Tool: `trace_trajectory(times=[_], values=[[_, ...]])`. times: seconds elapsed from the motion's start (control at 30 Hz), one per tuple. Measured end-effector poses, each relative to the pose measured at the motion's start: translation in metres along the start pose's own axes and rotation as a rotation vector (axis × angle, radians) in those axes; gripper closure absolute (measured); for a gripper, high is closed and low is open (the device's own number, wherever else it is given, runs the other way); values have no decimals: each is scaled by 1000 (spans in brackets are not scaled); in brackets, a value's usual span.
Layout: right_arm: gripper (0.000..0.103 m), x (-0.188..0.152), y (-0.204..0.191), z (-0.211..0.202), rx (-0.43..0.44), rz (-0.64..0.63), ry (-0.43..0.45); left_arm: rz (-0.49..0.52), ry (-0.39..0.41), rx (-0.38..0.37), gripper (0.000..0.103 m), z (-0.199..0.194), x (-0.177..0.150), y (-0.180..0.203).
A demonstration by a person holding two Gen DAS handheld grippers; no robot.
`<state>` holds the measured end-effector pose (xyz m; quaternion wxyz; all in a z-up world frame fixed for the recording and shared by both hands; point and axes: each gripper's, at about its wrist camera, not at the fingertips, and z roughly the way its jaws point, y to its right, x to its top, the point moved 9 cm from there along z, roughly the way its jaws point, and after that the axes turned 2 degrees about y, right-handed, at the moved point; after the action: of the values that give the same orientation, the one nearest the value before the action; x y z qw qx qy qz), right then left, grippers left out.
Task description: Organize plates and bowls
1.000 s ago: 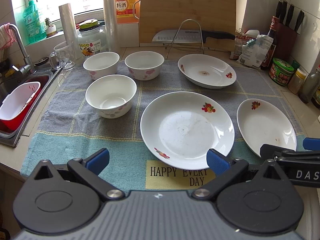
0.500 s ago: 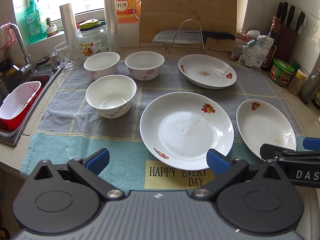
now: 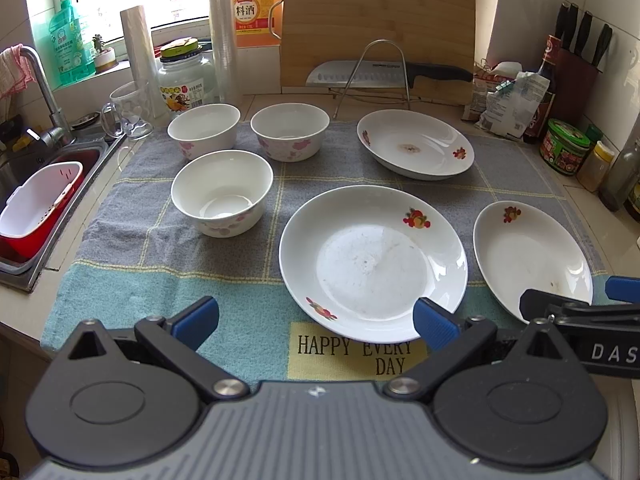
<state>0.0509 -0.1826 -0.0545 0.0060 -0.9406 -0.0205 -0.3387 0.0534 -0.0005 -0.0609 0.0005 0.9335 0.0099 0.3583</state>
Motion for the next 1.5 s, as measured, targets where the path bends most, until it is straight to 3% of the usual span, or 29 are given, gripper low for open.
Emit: trace_trajectory(times=[0.97, 1.5], values=[[0, 1, 1, -1, 8, -3, 9, 0, 11, 11, 1, -2, 2, 5], [0, 1, 11, -4, 79, -34, 46, -7, 17, 10, 1, -5, 2, 18]])
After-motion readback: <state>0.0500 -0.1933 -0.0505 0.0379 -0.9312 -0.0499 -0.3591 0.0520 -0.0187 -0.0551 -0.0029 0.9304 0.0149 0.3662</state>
